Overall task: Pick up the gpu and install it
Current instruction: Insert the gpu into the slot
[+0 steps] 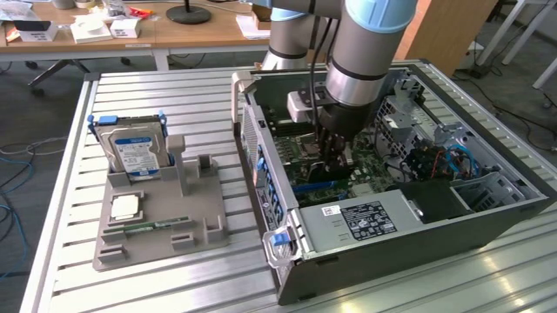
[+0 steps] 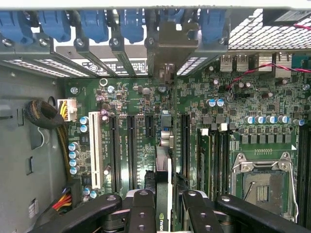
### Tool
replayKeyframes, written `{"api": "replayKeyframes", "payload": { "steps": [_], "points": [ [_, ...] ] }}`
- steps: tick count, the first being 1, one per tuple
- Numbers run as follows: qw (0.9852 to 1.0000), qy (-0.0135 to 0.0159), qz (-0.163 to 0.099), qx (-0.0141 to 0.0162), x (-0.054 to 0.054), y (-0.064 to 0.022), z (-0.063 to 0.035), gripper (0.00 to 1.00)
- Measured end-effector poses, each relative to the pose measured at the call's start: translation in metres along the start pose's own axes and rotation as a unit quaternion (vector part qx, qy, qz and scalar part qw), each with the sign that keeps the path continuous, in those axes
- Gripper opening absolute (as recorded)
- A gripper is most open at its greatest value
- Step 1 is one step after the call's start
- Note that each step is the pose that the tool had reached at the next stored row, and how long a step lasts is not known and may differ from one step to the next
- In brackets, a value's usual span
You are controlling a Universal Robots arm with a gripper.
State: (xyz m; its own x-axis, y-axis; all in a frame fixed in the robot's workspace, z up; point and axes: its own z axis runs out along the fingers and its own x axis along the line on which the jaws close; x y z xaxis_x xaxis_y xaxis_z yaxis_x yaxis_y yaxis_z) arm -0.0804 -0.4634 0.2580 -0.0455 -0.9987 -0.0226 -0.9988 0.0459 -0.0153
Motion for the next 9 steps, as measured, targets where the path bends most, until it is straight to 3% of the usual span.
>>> {"api": "replayKeyframes", "payload": {
  "steps": [9],
  "points": [
    [1.0, 0.0, 0.0, 0.0, 0.0001, 0.001, 0.0, 0.26]
  ]
}}
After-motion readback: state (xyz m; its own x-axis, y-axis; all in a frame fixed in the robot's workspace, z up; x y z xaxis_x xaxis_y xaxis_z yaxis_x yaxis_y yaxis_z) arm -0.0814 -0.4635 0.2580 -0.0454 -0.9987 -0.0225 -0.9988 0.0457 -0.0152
